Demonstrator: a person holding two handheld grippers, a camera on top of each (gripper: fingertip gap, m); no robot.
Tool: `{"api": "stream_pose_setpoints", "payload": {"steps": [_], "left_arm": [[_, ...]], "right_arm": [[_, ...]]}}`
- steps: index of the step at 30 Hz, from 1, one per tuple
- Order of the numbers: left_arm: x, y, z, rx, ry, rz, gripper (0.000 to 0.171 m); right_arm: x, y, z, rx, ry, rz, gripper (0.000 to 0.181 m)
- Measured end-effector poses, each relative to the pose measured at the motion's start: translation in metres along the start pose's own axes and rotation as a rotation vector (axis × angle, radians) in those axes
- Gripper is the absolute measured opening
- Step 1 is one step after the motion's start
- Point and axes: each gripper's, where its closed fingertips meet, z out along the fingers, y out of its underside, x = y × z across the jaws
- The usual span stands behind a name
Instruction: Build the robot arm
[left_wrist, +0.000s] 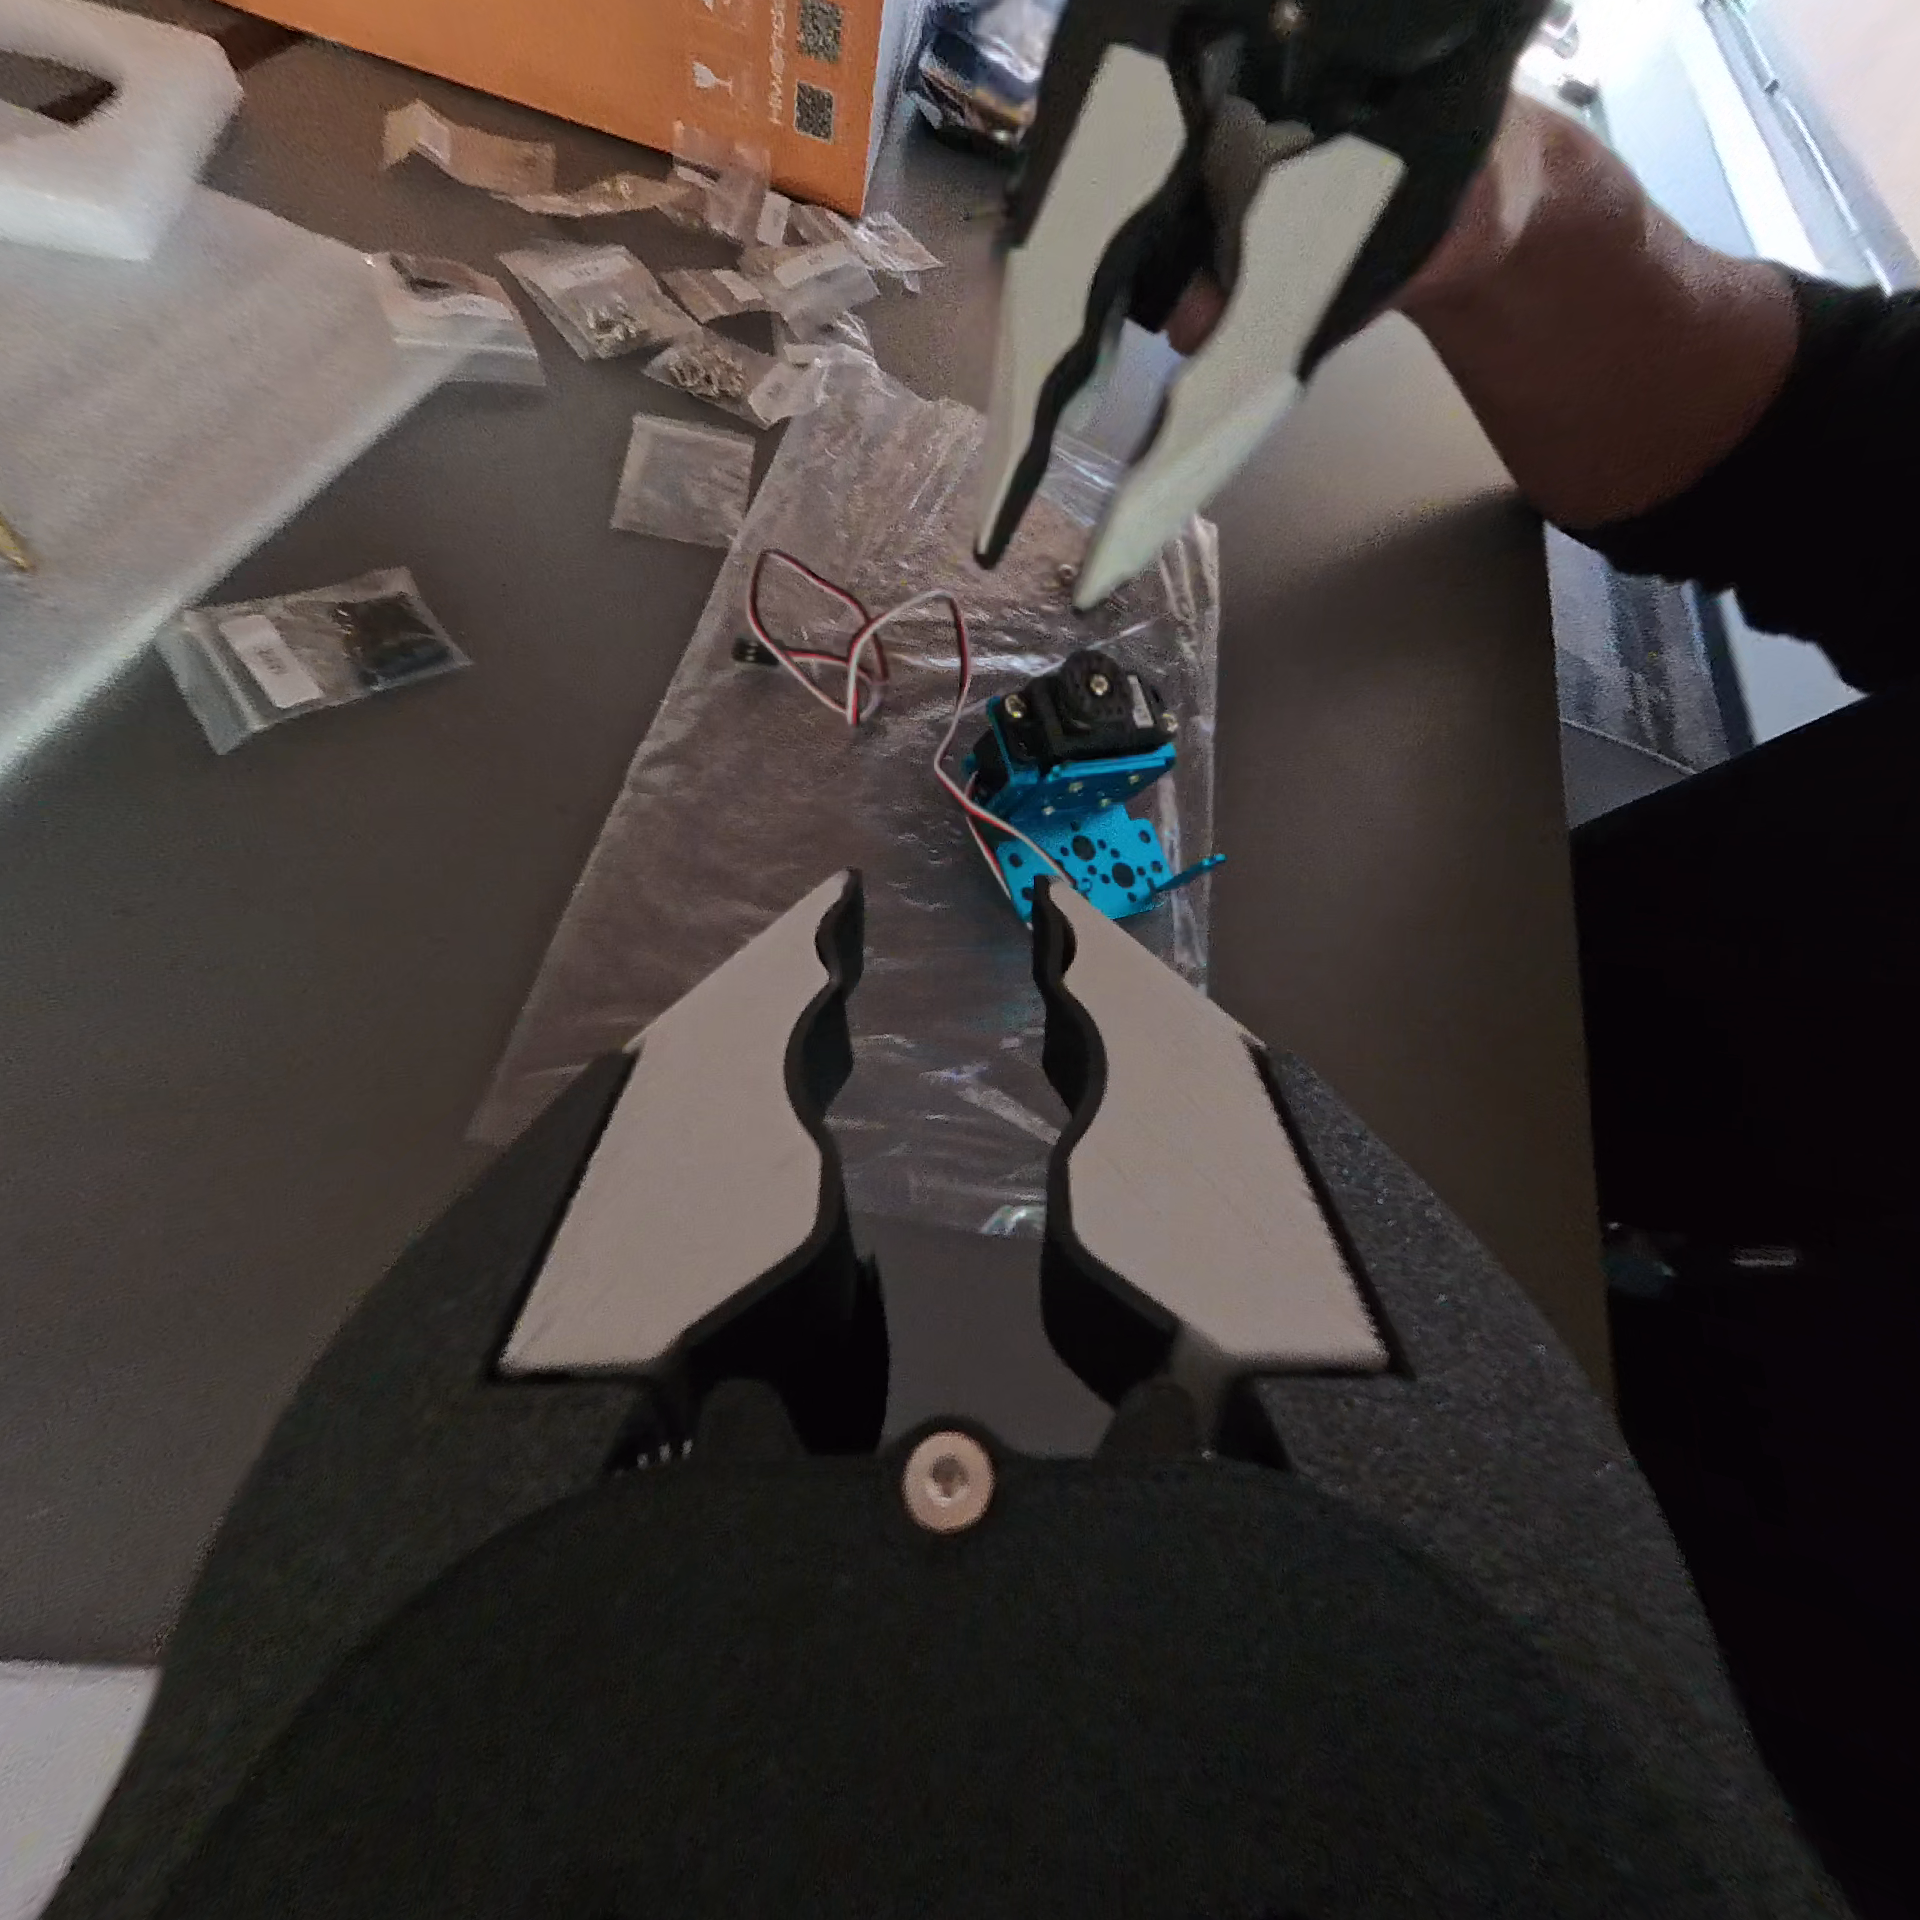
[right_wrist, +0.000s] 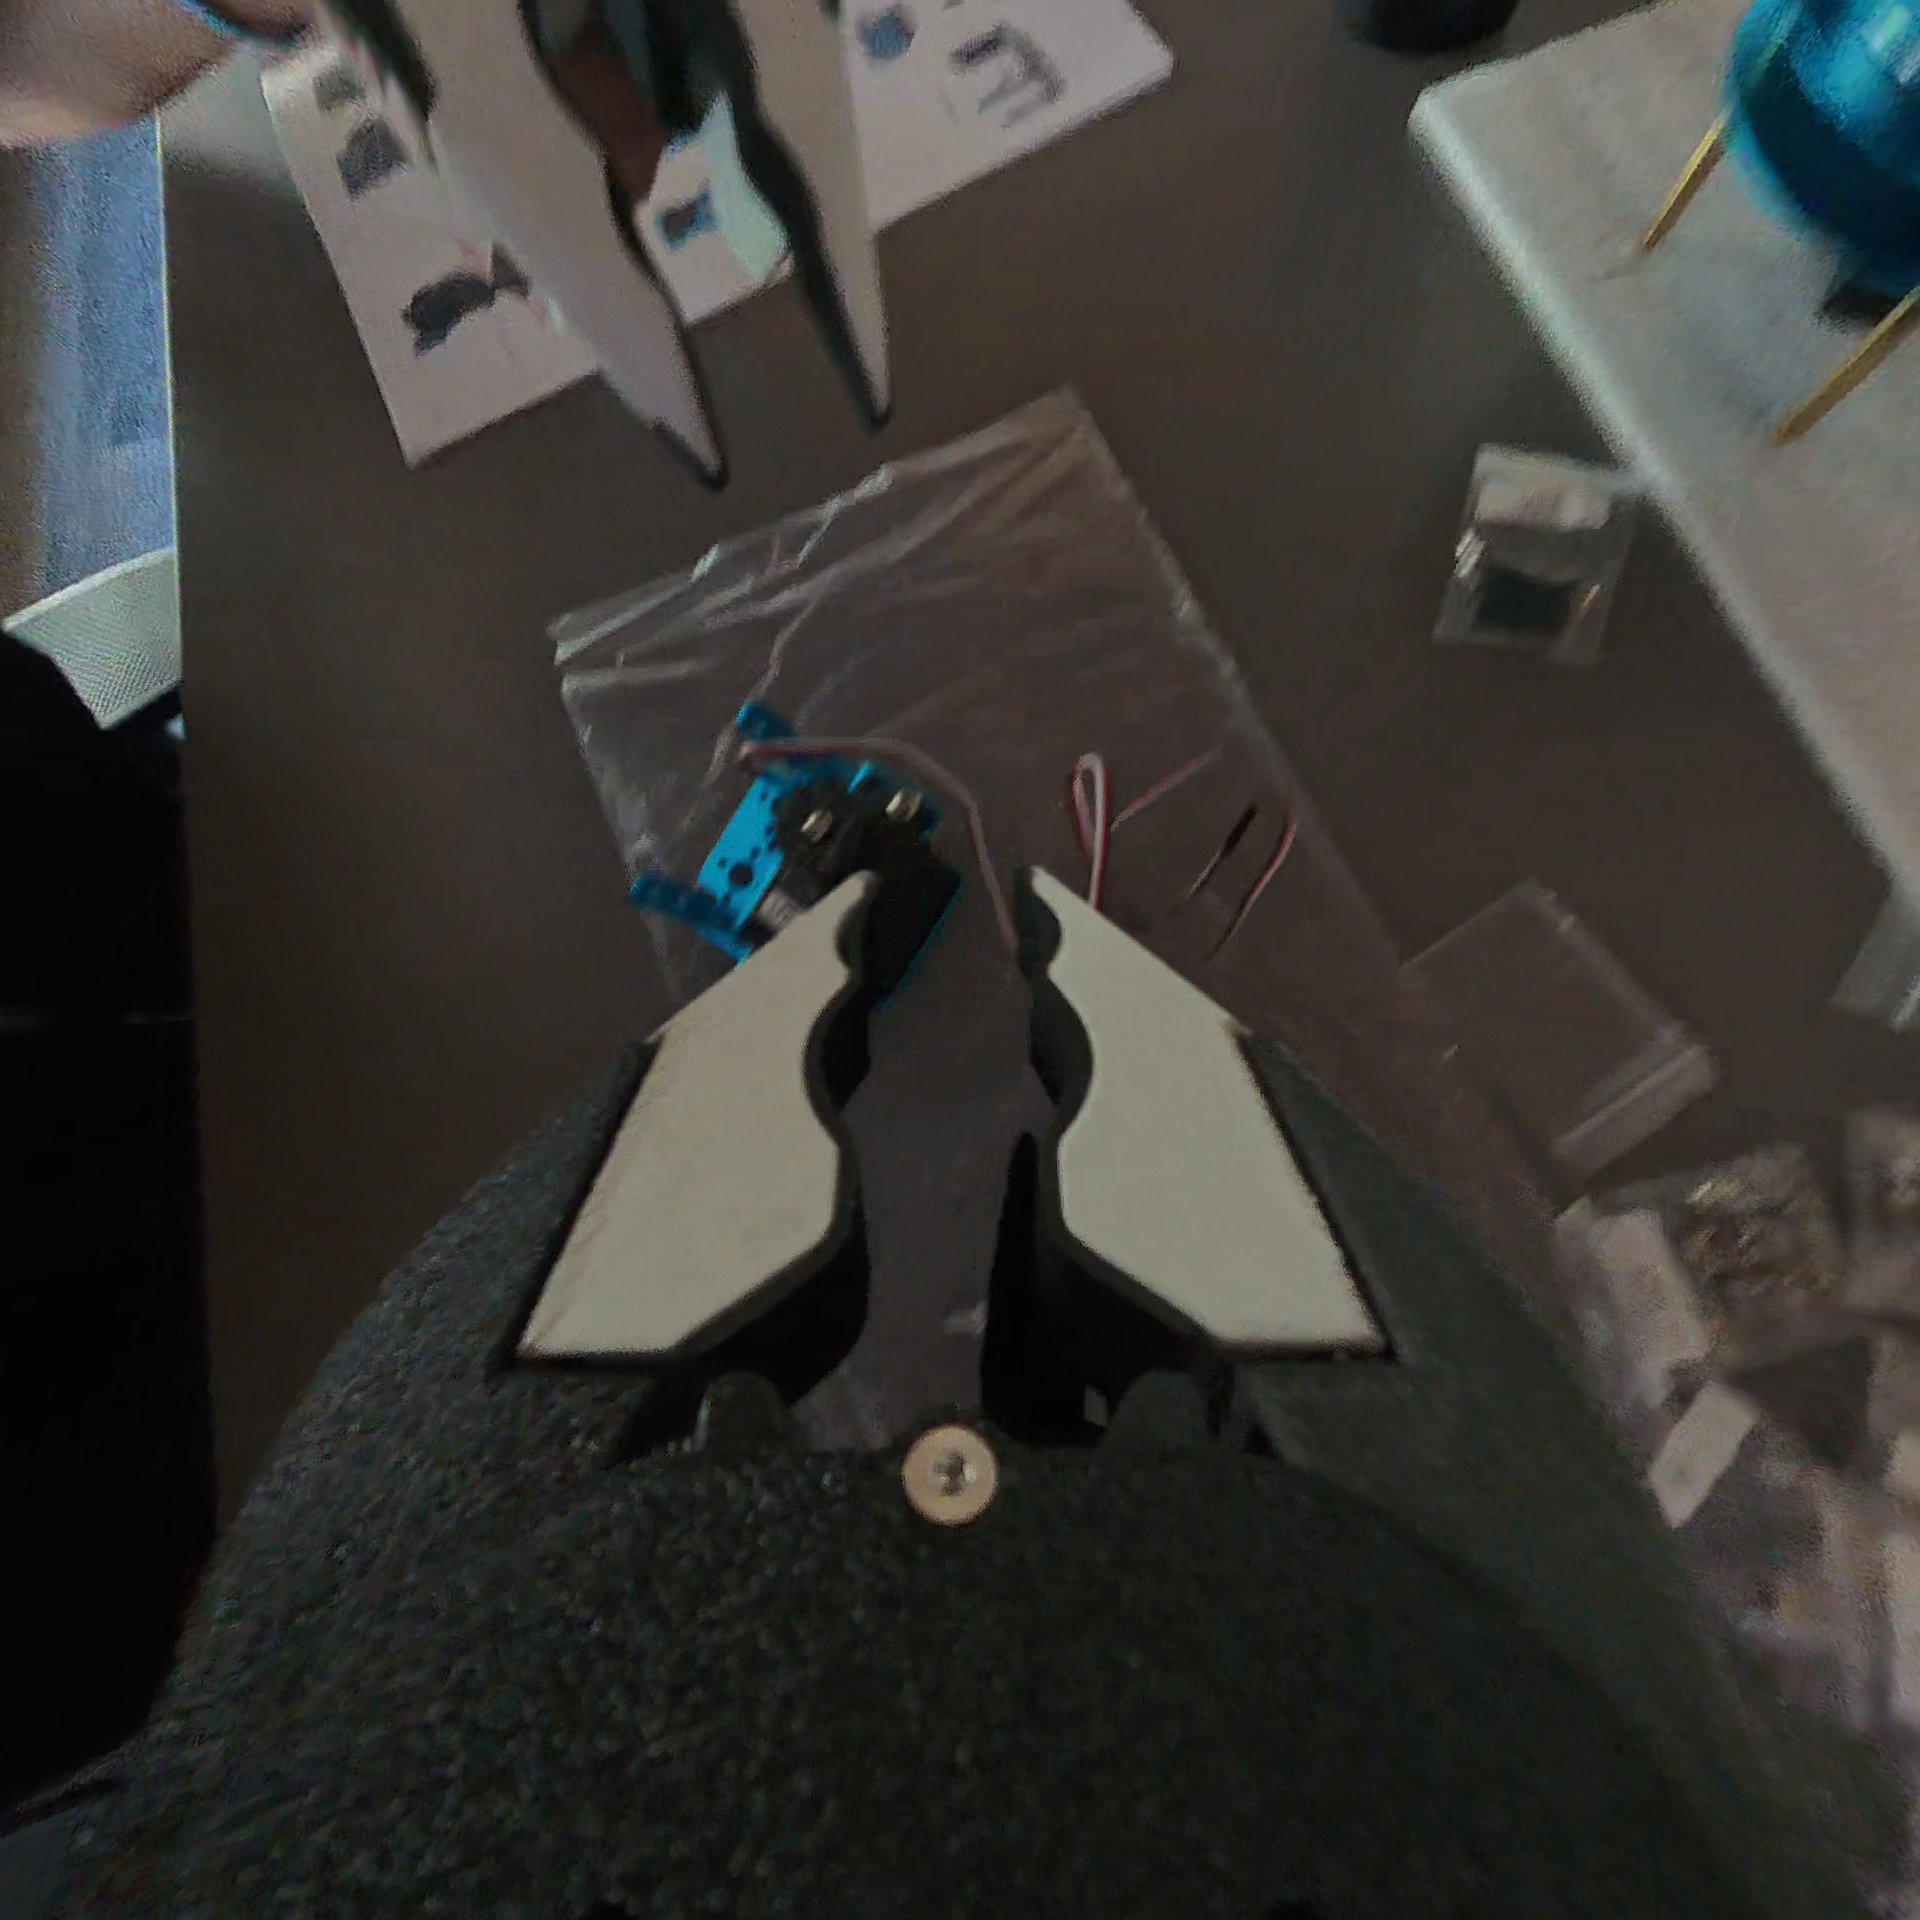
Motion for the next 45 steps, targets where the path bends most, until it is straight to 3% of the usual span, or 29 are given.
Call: {"api": "stream_pose_setpoints", "payload": {"steps": [3, 6, 8, 11, 16, 21, 23, 26, 28, 33, 36, 40, 45], "left_arm": [[0.018, -0.011, 0.018, -0.009, -0.002, 0.019, 0.034], [0.041, -0.020, 0.042, -0.080, -0.009, 0.153, 0.043], [0.046, -0.021, 0.054, -0.149, -0.037, 0.302, 0.043], [0.060, -0.021, 0.064, -0.251, 0.029, 0.543, 0.043], [0.063, -0.006, 0.080, -0.539, 0.061, 0.925, 0.044], [0.056, 0.012, 0.089, -0.789, 0.123, 1.108, 0.044], [0.049, 0.019, 0.093, -0.870, 0.123, 1.147, 0.036], [0.038, 0.018, 0.096, -0.915, 0.076, 1.189, 0.029], [0.037, 0.008, 0.094, -0.855, 0.043, 1.162, 0.029], [0.058, -0.032, 0.081, -0.372, 0.069, 0.867, 0.029], [0.061, -0.040, 0.068, -0.099, 0.082, 0.658, 0.029], [0.043, -0.016, 0.067, -0.044, 0.021, 0.540, 0.029], [0.032, -0.003, 0.066, -0.026, -0.008, 0.467, 0.029]], "right_arm": [[-0.021, 0.037, -0.002, -0.067, 0.035, 0.030, 0.034], [-0.032, 0.058, 0.005, -0.093, 0.094, 0.050, 0.042], [-0.041, 0.055, 0.013, -0.056, 0.109, 0.059, 0.046], [-0.045, 0.046, 0.017, 0.014, 0.174, 0.078, 0.047], [-0.051, 0.048, -0.001, 0.118, 0.222, 0.135, 0.040], [-0.057, 0.056, -0.023, 0.262, 0.181, 0.242, 0.038], [-0.060, 0.054, -0.034, 0.310, 0.163, 0.266, 0.038], [-0.062, 0.058, -0.044, 0.329, 0.120, 0.288, 0.038], [-0.061, 0.062, -0.045, 0.324, 0.092, 0.301, 0.037], [-0.053, 0.053, -0.046, 0.285, 0.067, 0.199, 0.035], [-0.048, 0.037, -0.038, 0.239, 0.022, 0.108, 0.034], [-0.055, 0.026, -0.013, 0.112, -0.170, 0.093, 0.038], [-0.034, 0.016, 0.004, 0.009, -0.180, -0.004, 0.037]]}}
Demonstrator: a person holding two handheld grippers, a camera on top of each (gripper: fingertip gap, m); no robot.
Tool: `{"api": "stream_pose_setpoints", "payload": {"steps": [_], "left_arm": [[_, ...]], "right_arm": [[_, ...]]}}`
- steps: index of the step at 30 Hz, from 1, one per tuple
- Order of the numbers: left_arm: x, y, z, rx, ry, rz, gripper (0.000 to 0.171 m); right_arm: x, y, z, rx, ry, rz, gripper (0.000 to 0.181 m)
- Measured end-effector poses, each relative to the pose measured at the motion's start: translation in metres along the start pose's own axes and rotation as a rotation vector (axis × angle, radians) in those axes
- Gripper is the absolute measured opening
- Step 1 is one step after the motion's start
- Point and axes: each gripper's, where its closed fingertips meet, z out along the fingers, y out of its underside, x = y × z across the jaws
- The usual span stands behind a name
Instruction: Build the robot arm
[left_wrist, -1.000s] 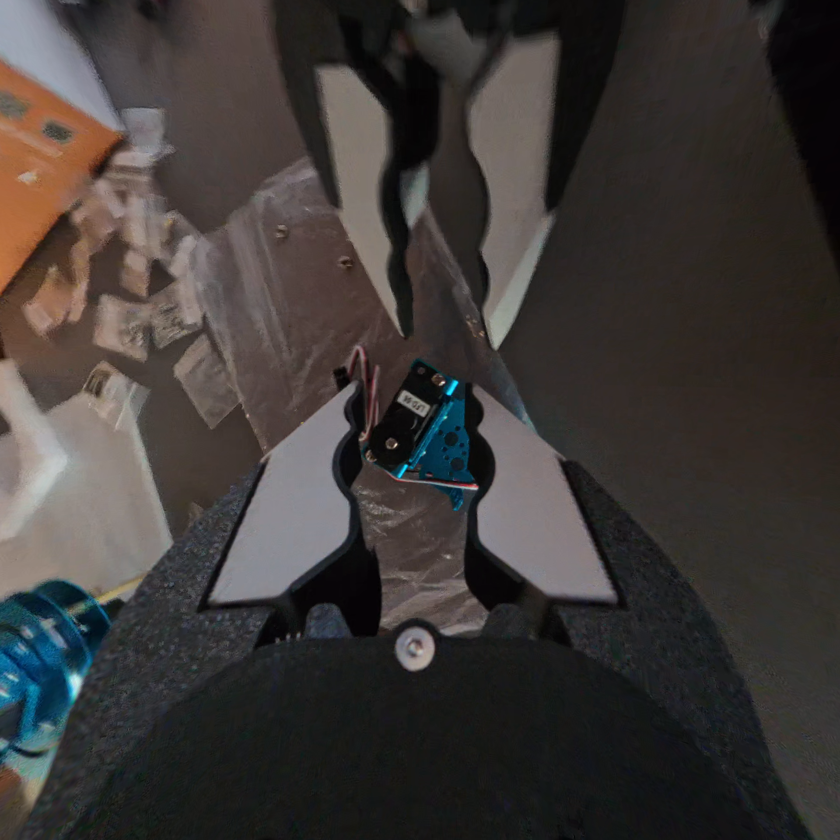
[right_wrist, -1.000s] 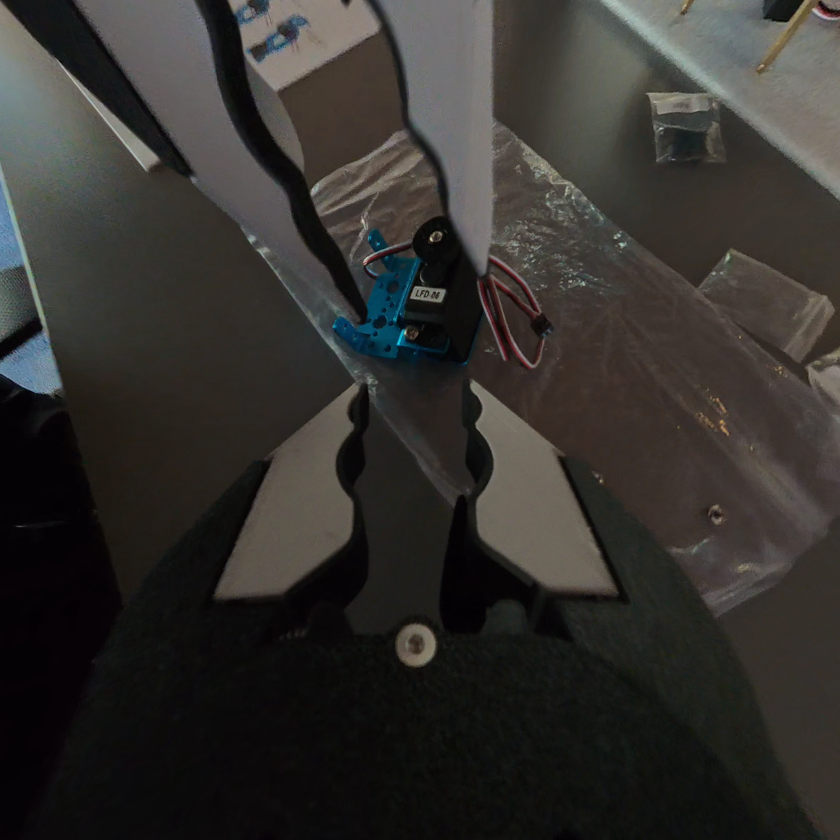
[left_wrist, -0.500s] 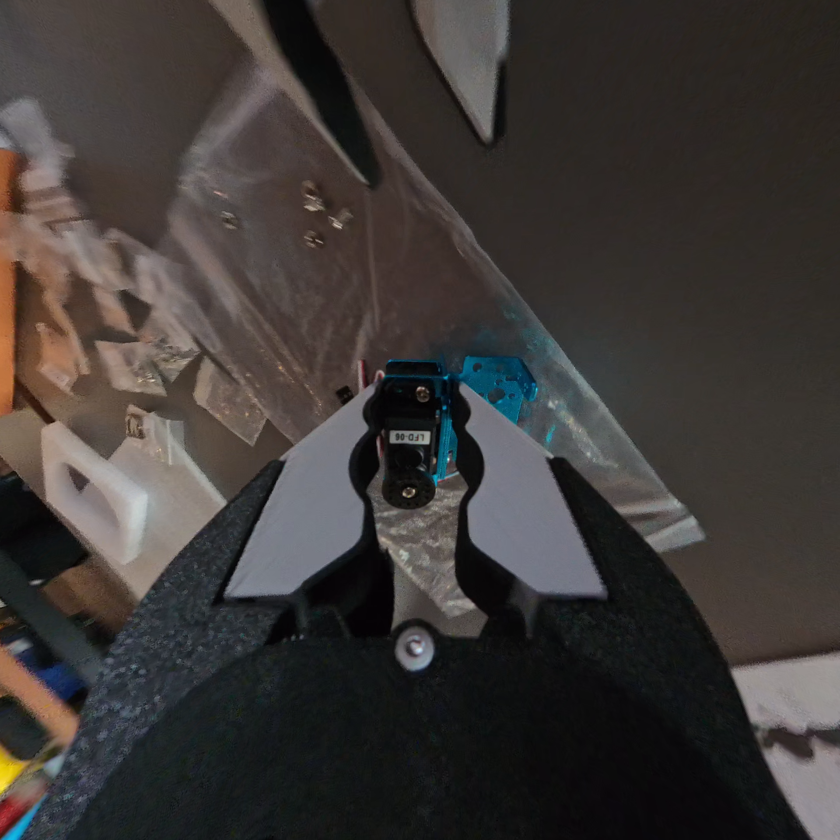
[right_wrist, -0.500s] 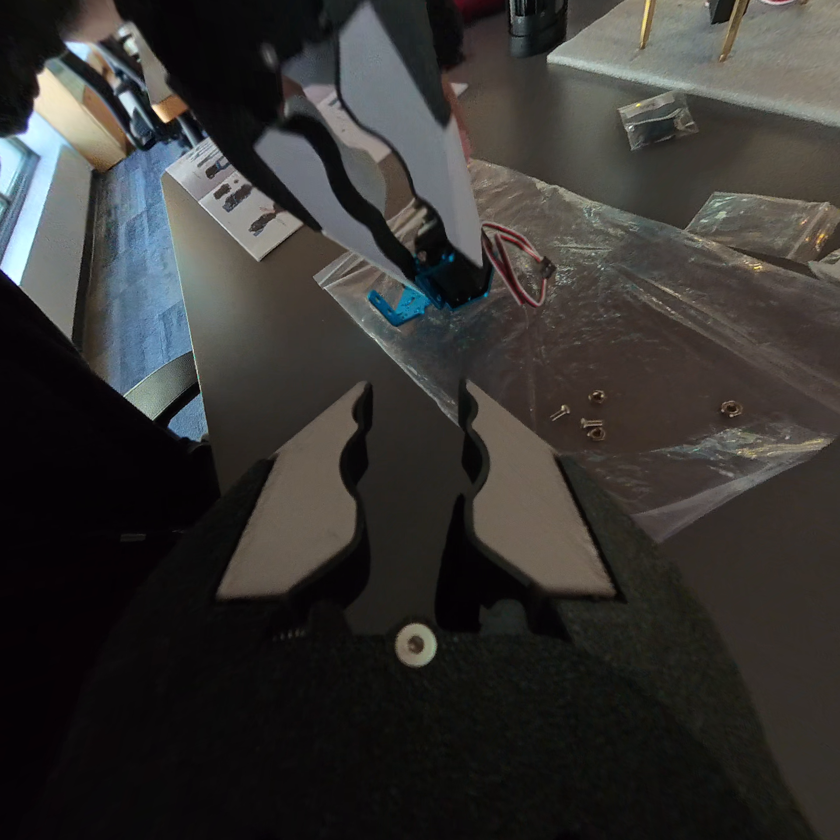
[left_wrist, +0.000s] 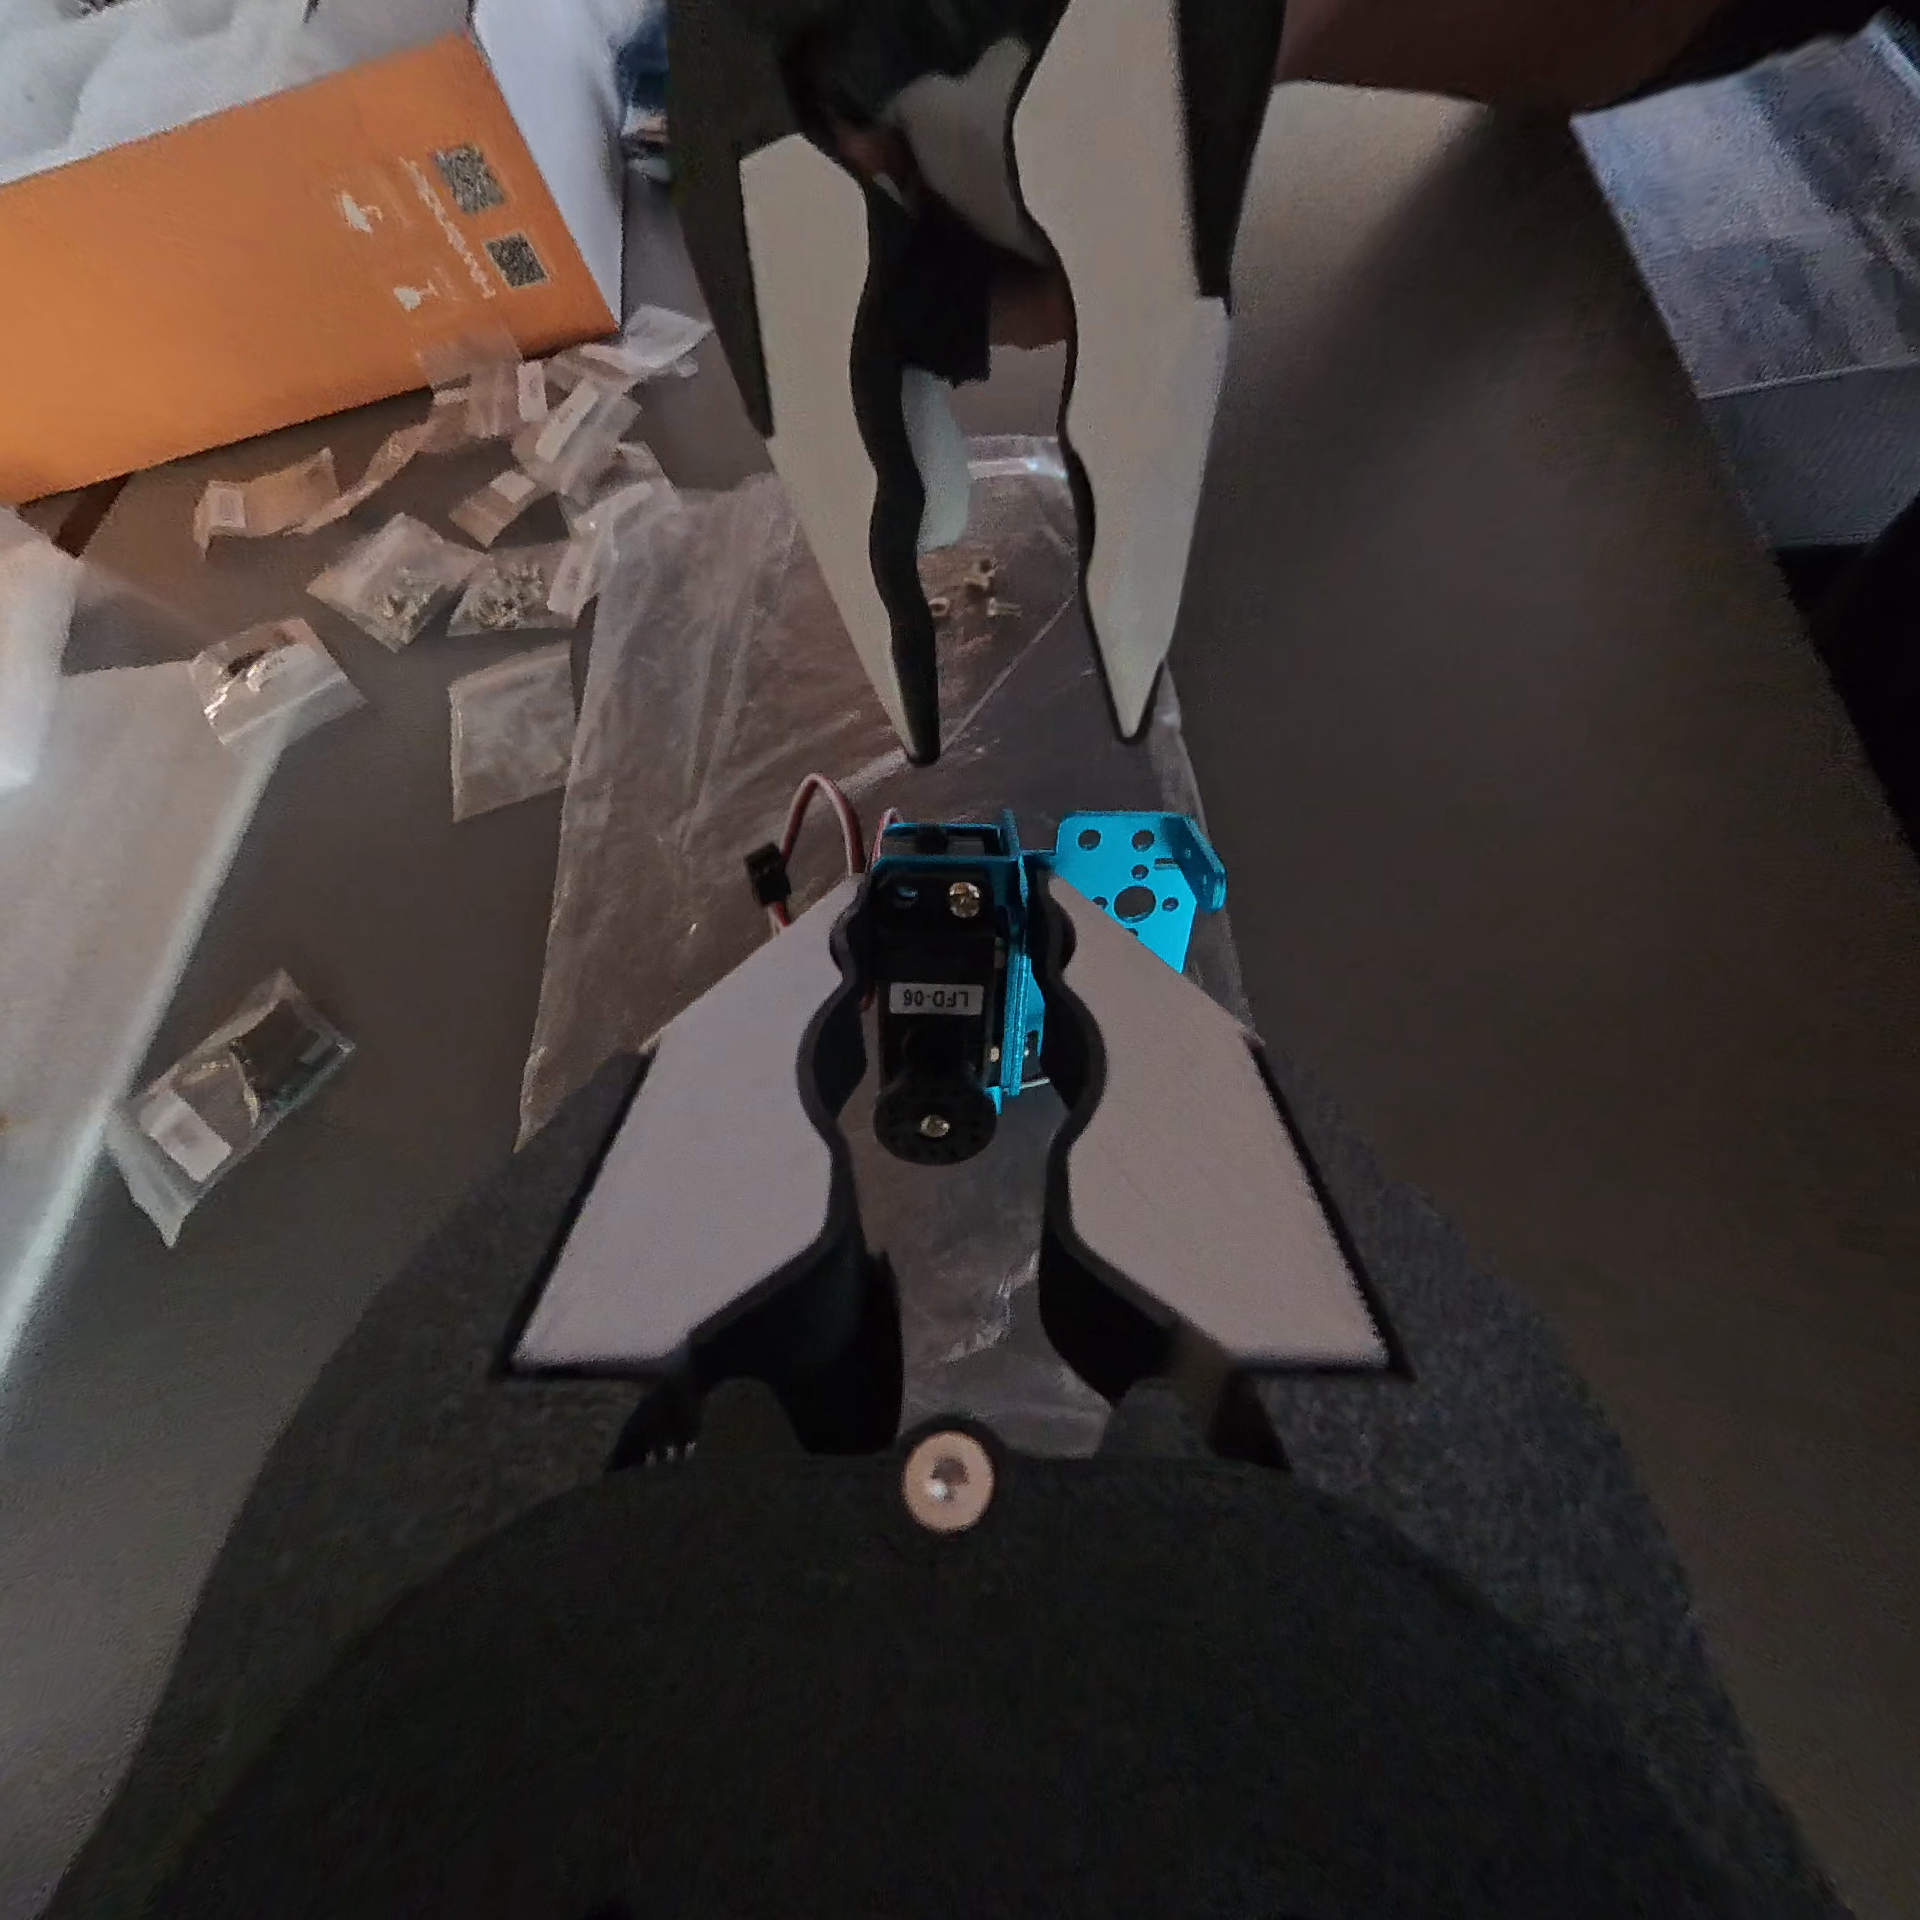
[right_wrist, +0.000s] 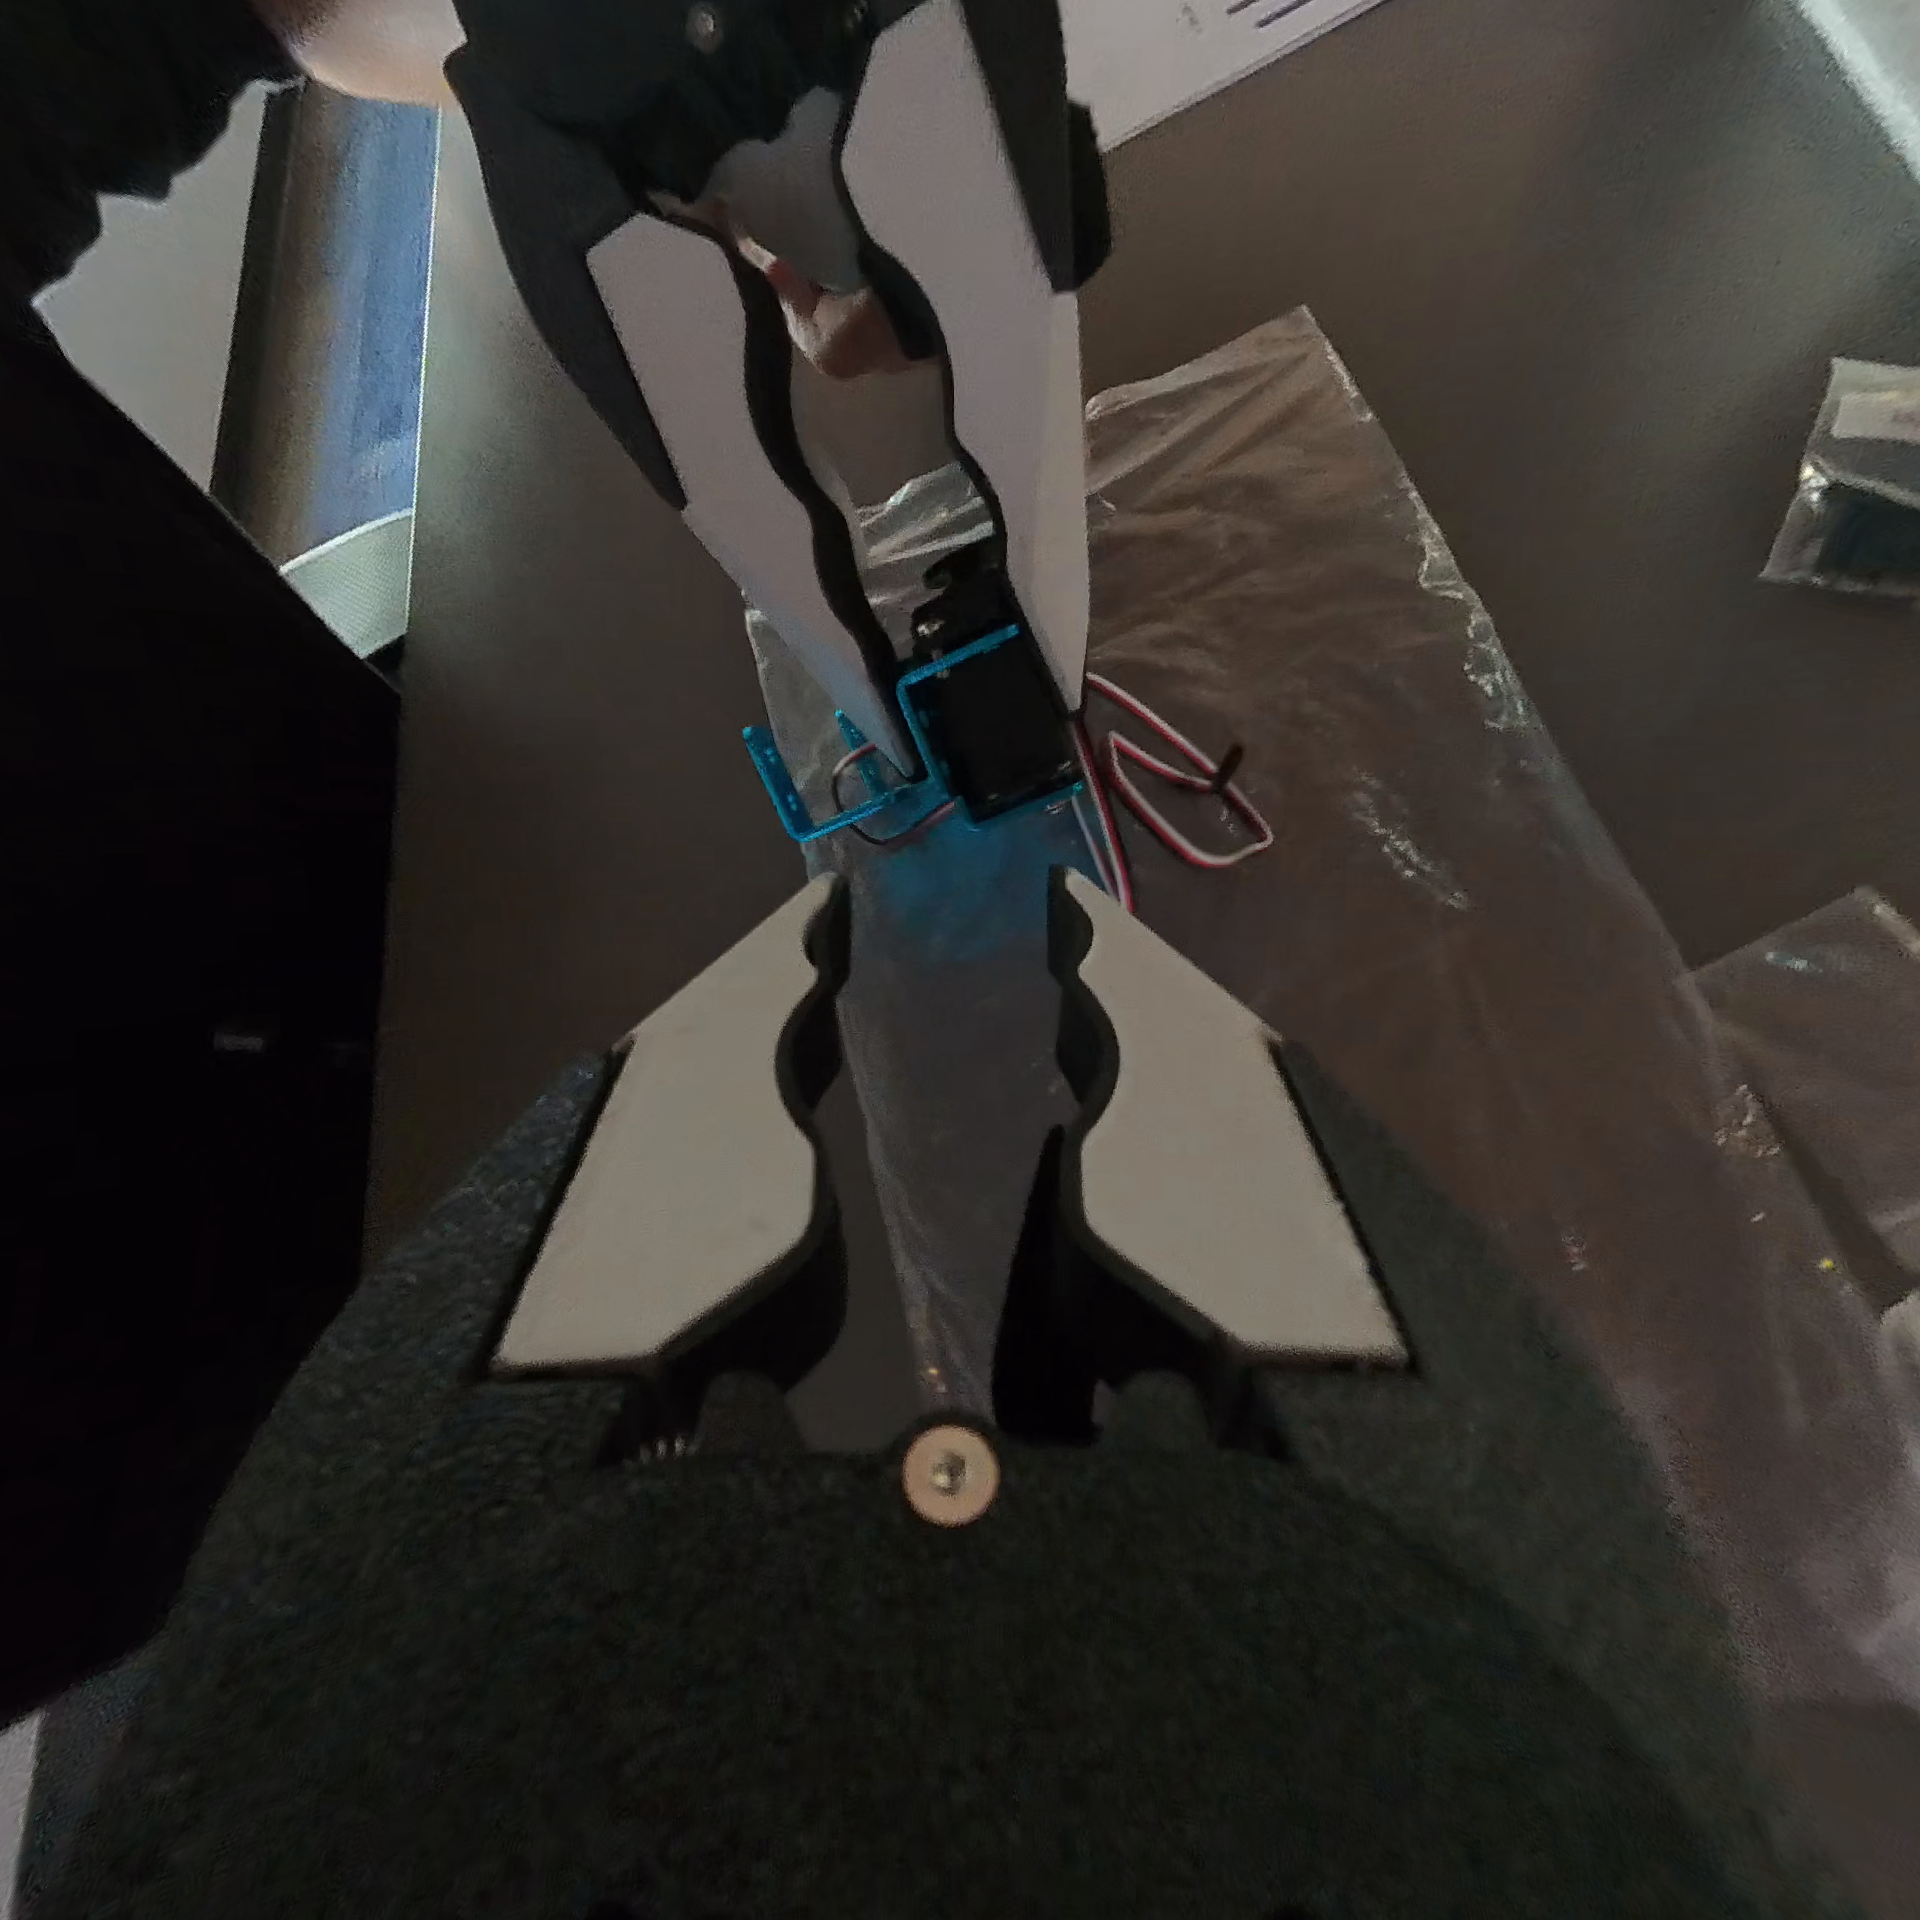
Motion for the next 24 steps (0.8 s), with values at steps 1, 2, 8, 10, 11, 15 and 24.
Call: {"api": "stream_pose_setpoints", "payload": {"steps": [1, 2, 8, 10, 11, 15, 24], "left_arm": [[0.000, 0.001, -0.001, 0.004, -0.002, -0.011, 0.029], [0.000, 0.003, -0.003, 0.010, 0.000, -0.018, 0.029], [-0.004, 0.018, -0.020, 0.029, -0.002, -0.032, 0.030], [-0.005, 0.023, -0.025, 0.015, -0.003, -0.015, 0.031], [-0.006, 0.025, -0.026, 0.013, -0.011, -0.006, 0.031], [-0.005, 0.029, -0.026, 0.019, -0.014, -0.017, 0.032], [-0.006, 0.041, -0.034, -0.026, -0.024, -0.092, 0.033]], "right_arm": [[0.004, 0.000, 0.000, -0.017, -0.002, -0.022, 0.035], [0.008, -0.001, -0.001, -0.018, 0.003, -0.047, 0.032], [0.022, 0.003, -0.018, 0.094, 0.041, -0.059, 0.023], [0.025, 0.008, -0.024, 0.089, 0.064, -0.063, 0.020], [0.026, 0.011, -0.026, 0.068, 0.070, -0.063, 0.020], [0.033, 0.035, -0.038, -0.115, 0.140, -0.089, 0.029], [0.042, 0.078, -0.061, -0.496, 0.271, -0.186, 0.017]]}}
